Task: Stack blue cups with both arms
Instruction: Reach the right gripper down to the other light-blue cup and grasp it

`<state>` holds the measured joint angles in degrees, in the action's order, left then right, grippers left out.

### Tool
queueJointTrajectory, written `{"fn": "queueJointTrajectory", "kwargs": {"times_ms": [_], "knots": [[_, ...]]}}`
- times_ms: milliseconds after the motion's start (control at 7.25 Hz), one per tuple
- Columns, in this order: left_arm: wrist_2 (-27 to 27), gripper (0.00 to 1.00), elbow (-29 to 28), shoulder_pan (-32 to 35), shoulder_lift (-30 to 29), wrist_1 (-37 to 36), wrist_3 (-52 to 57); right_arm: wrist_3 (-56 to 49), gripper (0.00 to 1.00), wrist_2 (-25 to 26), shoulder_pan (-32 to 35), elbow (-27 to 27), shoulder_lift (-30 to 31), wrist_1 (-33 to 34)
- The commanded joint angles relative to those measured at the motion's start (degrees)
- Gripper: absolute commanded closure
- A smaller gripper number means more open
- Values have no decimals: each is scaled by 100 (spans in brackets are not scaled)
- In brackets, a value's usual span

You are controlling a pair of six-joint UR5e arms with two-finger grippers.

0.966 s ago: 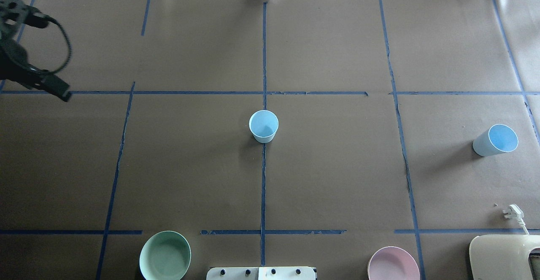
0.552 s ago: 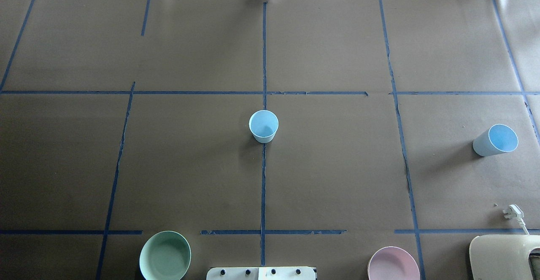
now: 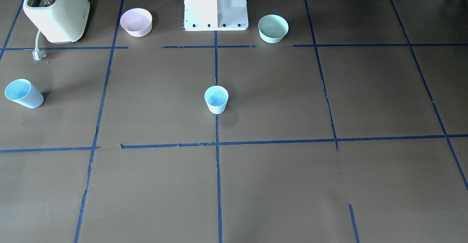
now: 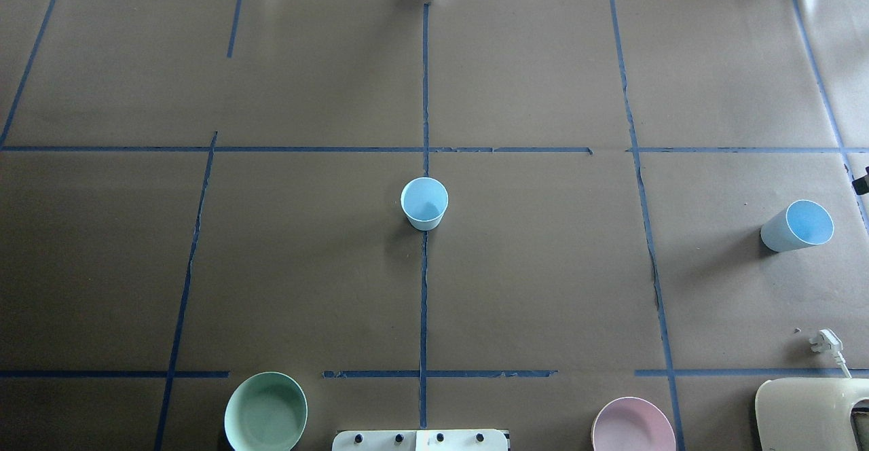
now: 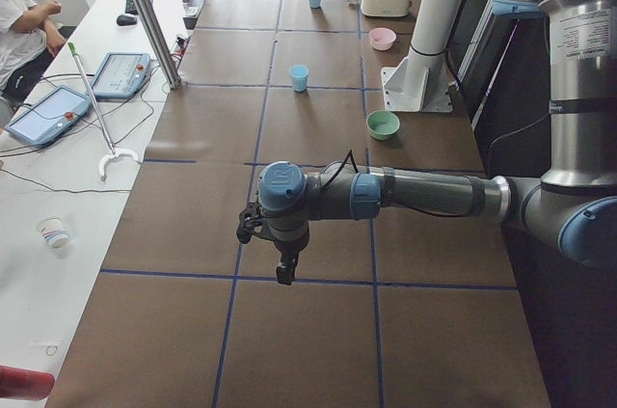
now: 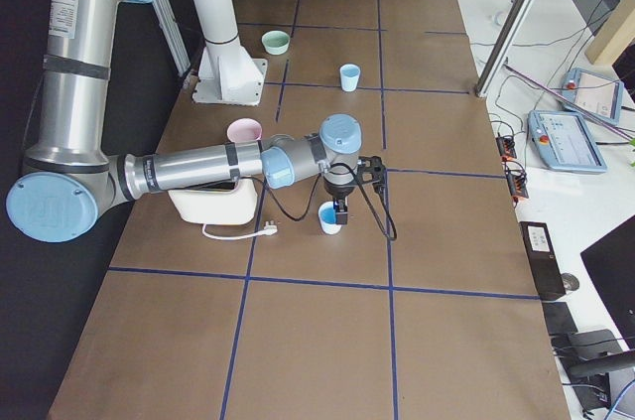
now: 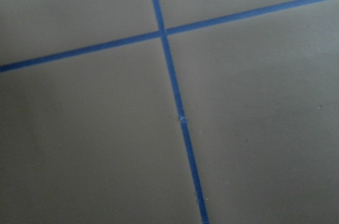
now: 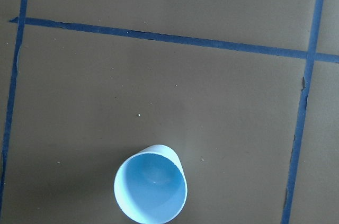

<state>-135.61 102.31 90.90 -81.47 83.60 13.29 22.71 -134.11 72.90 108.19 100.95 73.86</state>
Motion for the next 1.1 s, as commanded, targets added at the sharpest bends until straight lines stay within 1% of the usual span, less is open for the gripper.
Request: {"fn": "queueJointTrajectory", "kwargs": {"times_ms": [0,138,276,552,690,828,966], "knots": [[-141,0,-18,24,78,60,7,840,0,375,-476,-698,215,-1554],[-141,0,-9,15,105,60,7,963,0,386,-583,-1059,162,-1968],[-141,0,8,15,114,60,7,1251,1,395,-706,-1063,127,-2007],[-141,0,35,15,114,60,7,1324,2,509,-926,-1072,118,-2008],[-141,0,61,15,166,60,7,1315,7,535,-1040,-1141,135,-2008],[-150,0,26,15,166,60,7,1298,19,527,-1111,-1159,135,-2008],[-150,0,35,15,166,60,7,1324,57,535,-1164,-1168,127,-2008]]}}
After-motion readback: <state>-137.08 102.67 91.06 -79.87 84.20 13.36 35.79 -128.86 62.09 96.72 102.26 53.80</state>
